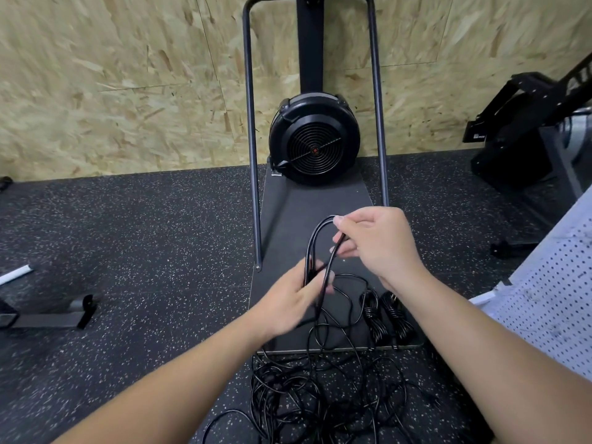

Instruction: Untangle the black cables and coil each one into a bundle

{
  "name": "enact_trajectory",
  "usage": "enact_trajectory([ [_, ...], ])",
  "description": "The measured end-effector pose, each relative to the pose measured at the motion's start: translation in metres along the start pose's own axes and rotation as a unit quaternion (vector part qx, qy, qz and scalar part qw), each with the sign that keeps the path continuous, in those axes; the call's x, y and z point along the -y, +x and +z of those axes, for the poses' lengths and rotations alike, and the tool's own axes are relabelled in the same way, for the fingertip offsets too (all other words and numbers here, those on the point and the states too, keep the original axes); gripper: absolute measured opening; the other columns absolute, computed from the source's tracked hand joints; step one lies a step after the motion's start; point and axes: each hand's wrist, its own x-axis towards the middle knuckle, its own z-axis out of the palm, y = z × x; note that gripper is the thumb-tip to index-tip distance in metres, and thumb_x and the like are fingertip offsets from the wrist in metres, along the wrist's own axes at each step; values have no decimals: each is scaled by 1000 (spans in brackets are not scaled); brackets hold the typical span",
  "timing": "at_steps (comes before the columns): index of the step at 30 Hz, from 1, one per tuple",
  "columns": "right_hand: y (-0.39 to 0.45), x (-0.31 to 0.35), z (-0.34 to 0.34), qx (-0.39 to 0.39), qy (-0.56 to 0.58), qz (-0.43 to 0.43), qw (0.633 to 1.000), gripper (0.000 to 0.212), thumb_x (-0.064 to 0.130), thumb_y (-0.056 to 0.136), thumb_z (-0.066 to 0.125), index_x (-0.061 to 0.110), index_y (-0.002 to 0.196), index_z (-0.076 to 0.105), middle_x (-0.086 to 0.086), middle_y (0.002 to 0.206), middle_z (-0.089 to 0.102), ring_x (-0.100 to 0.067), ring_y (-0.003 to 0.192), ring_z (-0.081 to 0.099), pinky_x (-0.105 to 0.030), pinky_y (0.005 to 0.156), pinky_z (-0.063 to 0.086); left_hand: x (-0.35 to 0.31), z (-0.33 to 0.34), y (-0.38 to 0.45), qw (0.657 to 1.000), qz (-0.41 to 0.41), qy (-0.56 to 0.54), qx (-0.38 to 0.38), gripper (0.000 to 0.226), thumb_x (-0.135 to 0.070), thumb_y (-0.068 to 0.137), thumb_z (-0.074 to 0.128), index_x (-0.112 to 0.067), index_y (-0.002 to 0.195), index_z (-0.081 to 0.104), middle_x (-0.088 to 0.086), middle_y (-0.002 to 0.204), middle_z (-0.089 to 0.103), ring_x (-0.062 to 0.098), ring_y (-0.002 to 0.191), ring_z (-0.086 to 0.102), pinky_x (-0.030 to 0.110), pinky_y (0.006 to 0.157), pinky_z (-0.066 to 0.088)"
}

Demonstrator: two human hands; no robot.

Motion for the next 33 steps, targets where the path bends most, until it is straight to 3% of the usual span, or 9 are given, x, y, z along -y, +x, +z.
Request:
enact_trajectory([
  [3, 1, -3, -2, -37, -77, -38, 996, 22, 19, 101, 76, 9, 81, 79, -6, 70, 78, -33, 62, 78, -57, 71, 68, -10, 12, -4, 995, -29, -98, 8, 46, -54, 115, 41, -11, 117, 57, 8, 103, 81, 39, 79, 55, 55, 78, 48],
  [8, 0, -6, -10, -99, -192, -134, 967, 24, 28, 99, 76, 24, 76, 78, 10, 65, 75, -8, 56, 72, -39, 72, 63, -24, 18, -5, 994, 1, -108, 9, 26, -38, 115, 56, -15, 103, 53, 7, 86, 78, 21, 68, 55, 30, 66, 43],
  [13, -2, -5, -7, -123, -199, -226, 946, 11, 27, 99, 79, 25, 108, 85, 14, 104, 78, -5, 100, 73, -32, 93, 59, -20, 15, -6, 998, 51, -18, -15, 28, -36, 117, 50, -18, 95, 50, 0, 72, 57, 17, 66, 48, 37, 69, 45],
  [16, 1, -4, -4, -6, -75, -89, 993, 30, 31, 109, 67, 21, 136, 71, 9, 113, 81, -8, 99, 79, -36, 100, 61, -21, 12, -6, 998, 50, -29, -19, 23, -33, 118, 50, -19, 99, 49, -4, 69, 54, 18, 66, 48, 37, 70, 45],
  [21, 2, -5, -4, 99, -5, 40, 994, 46, 44, 114, 52, 8, 95, 72, 1, 102, 82, -25, 113, 76, -58, 109, 57, -18, 7, -6, 997, 17, -69, 34, 20, -27, 118, 51, -13, 103, 50, 13, 78, 68, 28, 59, 54, 40, 61, 49],
  [24, -2, -2, 0, 142, 274, 107, 945, 49, 35, 117, 52, -12, 104, 63, -21, 134, 74, -38, 130, 71, -54, 115, 52, -23, 3, -3, 991, 1, -116, 66, 21, -26, 117, 52, -9, 105, 52, 20, 84, 71, 28, 56, 48, 35, 52, 43],
  [26, -10, 7, 2, 174, 384, 129, 897, 45, 32, 118, 46, 4, 85, 54, -27, 138, 71, -42, 132, 69, -52, 116, 50, -29, 1, -2, 983, -6, -152, 99, 23, -26, 117, 54, -6, 105, 57, 22, 87, 72, 27, 55, 46, 34, 52, 42],
  [29, -11, 13, 2, 176, 448, 137, 866, 40, 35, 116, 51, 19, 80, 43, -13, 107, 71, -28, 107, 74, -48, 106, 57, -36, -1, -3, 965, -20, -221, 142, 27, -26, 115, 56, -1, 110, 66, 20, 88, 72, 22, 56, 48, 33, 59, 44],
  [33, -7, 13, 5, 149, 412, 143, 887, 41, 34, 115, 52, 21, 78, 39, -6, 87, 55, -21, 74, 51, -39, 85, 56, -38, -1, -8, 973, -8, -193, 129, 25, -20, 111, 65, 4, 118, 69, 13, 88, 70, 25, 75, 62, 34, 79, 54],
])
